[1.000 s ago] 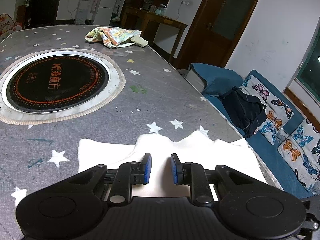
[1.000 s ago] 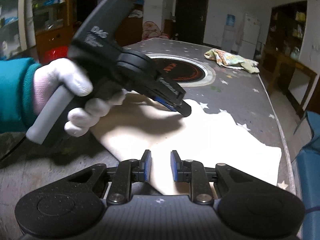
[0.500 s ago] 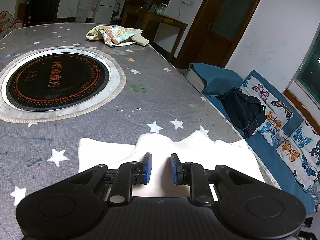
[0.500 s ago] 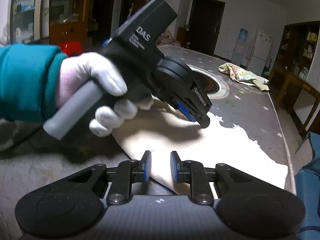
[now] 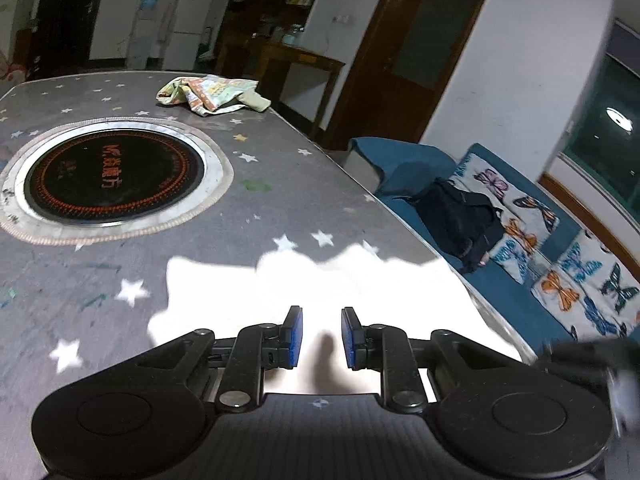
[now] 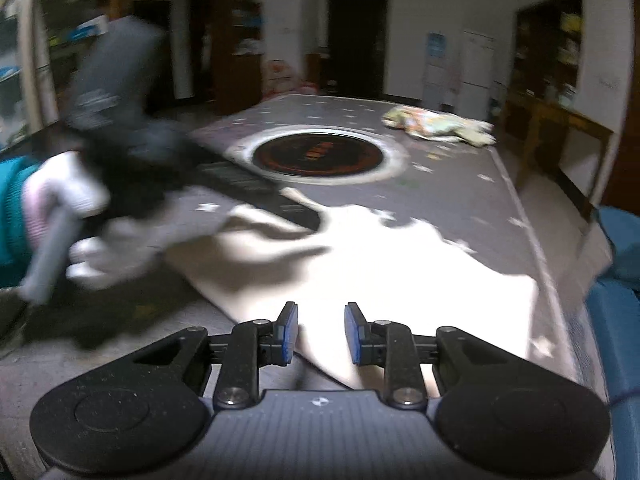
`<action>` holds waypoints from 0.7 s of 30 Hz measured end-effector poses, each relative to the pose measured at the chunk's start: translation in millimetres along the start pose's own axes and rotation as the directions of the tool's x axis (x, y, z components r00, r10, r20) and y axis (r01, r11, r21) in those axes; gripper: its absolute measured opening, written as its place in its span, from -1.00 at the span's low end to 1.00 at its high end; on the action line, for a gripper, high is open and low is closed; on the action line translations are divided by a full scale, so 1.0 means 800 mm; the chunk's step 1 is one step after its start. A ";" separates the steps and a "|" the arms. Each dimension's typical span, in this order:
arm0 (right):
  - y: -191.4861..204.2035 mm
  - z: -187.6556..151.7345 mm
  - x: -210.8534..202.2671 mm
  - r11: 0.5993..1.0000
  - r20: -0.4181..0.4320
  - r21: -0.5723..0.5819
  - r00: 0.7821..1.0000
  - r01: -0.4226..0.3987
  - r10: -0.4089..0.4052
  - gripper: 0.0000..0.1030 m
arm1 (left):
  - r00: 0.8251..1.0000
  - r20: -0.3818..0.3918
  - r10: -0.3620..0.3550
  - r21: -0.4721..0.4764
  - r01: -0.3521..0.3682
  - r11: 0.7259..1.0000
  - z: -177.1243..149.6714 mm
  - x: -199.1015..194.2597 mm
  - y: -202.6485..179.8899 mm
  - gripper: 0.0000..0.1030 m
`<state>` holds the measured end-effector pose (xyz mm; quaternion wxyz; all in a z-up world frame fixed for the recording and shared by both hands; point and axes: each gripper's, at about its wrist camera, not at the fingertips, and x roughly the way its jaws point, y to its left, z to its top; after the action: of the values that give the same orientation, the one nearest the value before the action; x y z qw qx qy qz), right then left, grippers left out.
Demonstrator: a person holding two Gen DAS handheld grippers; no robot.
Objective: Fold clothes
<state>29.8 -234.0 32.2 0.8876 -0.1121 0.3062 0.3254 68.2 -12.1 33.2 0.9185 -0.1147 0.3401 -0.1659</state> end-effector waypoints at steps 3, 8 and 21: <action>-0.016 -0.010 -0.005 0.998 -0.016 0.042 0.999 0.038 -0.037 -0.52 | 1.000 0.000 0.002 0.028 -0.002 1.000 -0.018 -0.017 0.001 -0.56; -0.039 -0.027 -0.008 0.992 -0.050 0.098 0.995 0.086 -0.081 -0.52 | 1.000 -0.002 0.023 0.095 -0.023 0.995 -0.040 -0.037 0.002 -0.56; -0.071 0.000 -0.003 0.982 -0.017 0.152 0.994 0.112 -0.110 -0.51 | 0.998 0.009 0.056 0.119 -0.057 0.991 -0.041 -0.051 0.006 -0.55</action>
<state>65.1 -279.0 33.4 0.9091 -0.0618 0.3271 0.2504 18.5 4.6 30.9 0.9291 -0.0507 0.3300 -0.1594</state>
